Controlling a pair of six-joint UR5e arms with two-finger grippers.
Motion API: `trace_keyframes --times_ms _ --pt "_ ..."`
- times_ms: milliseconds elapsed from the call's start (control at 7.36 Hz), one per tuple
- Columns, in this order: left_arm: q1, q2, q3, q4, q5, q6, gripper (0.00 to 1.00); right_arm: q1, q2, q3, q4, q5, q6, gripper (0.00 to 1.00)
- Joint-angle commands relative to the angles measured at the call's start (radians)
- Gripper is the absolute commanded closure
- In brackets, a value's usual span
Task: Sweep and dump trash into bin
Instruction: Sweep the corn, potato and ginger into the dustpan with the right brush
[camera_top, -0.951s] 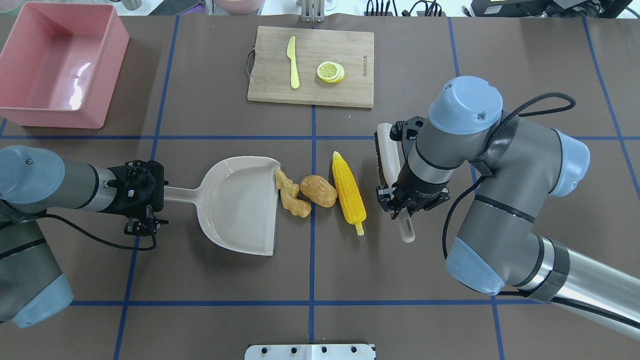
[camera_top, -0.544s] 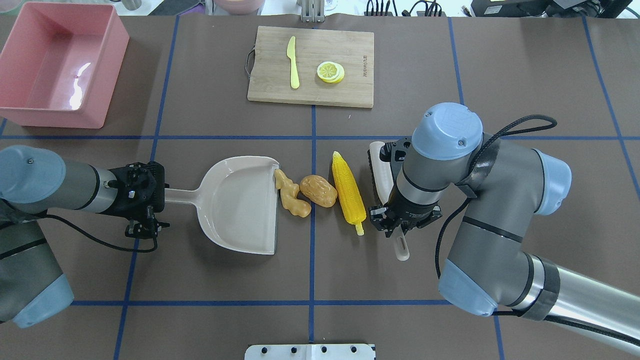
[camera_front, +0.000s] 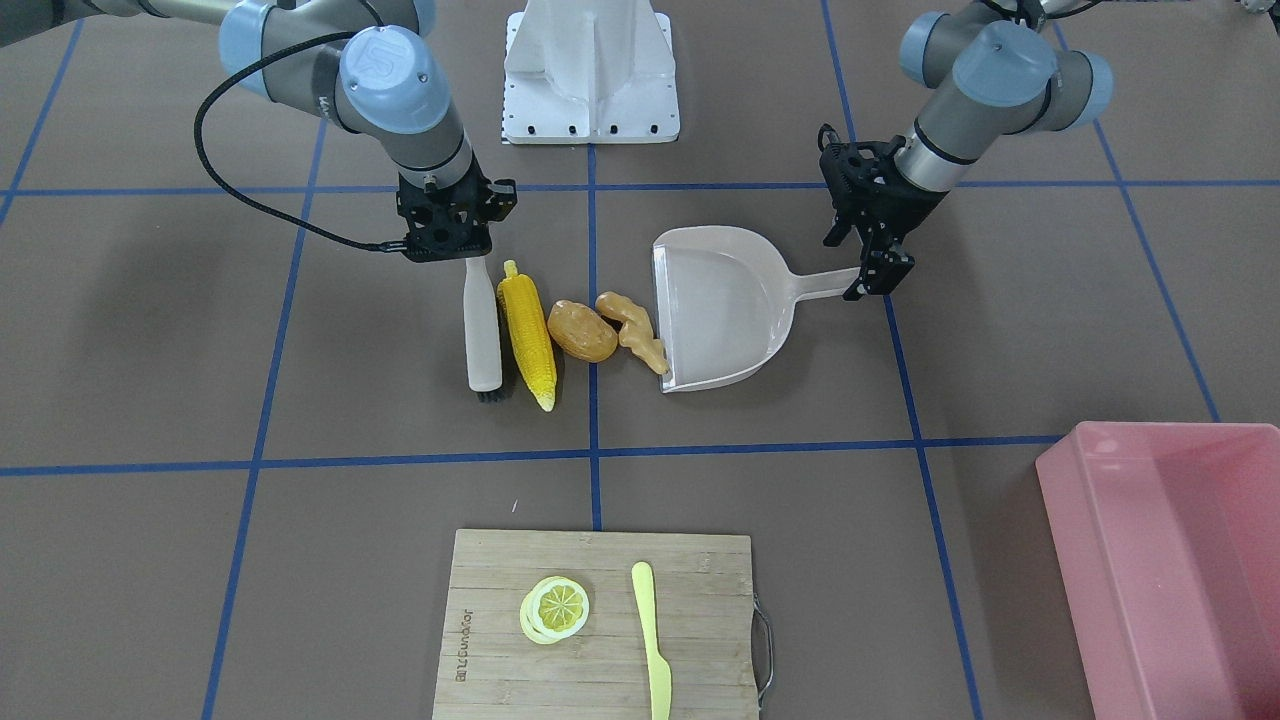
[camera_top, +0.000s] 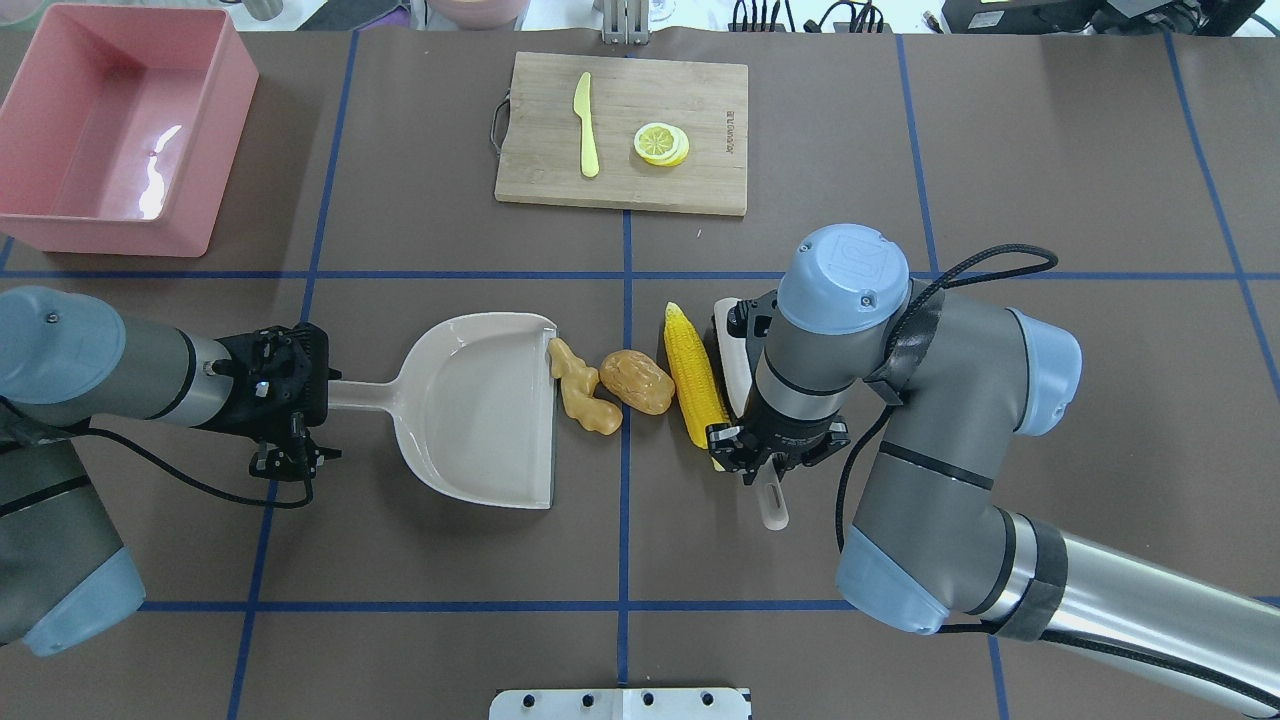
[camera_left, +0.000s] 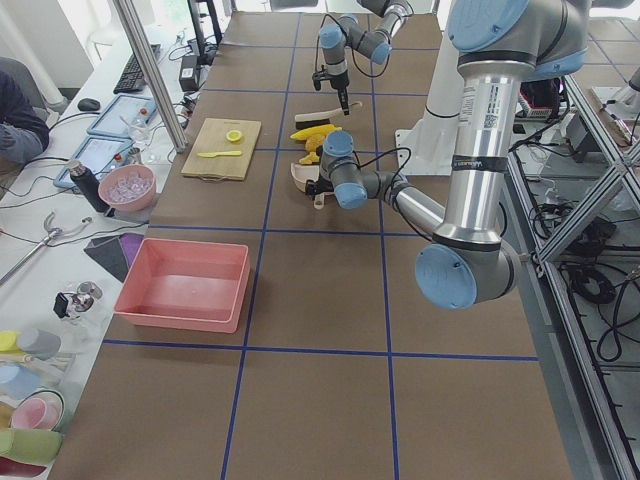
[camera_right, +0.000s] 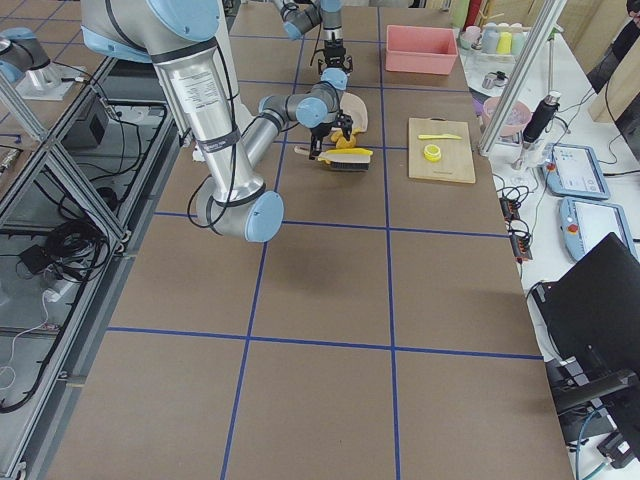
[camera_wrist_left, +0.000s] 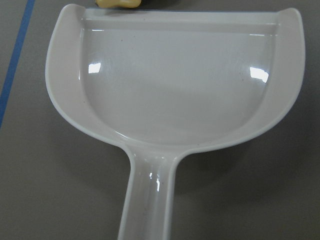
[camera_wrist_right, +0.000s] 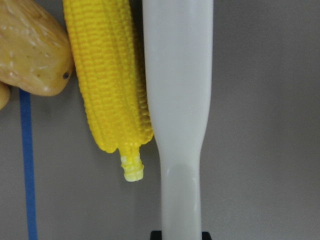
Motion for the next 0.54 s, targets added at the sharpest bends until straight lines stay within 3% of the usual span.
trace_keyframes --times_ms 0,136,408 --pt "-0.002 0.0 -0.004 -0.002 -0.001 0.001 0.09 -0.029 0.027 -0.056 0.164 -0.002 0.1 1.0" --pt "0.0 0.011 -0.005 -0.026 -0.001 0.0 0.09 -0.043 0.031 -0.085 0.264 -0.018 0.148 1.0" --pt "-0.002 0.025 0.002 -0.048 -0.001 0.001 0.09 -0.054 0.056 -0.111 0.314 -0.031 0.173 1.0"
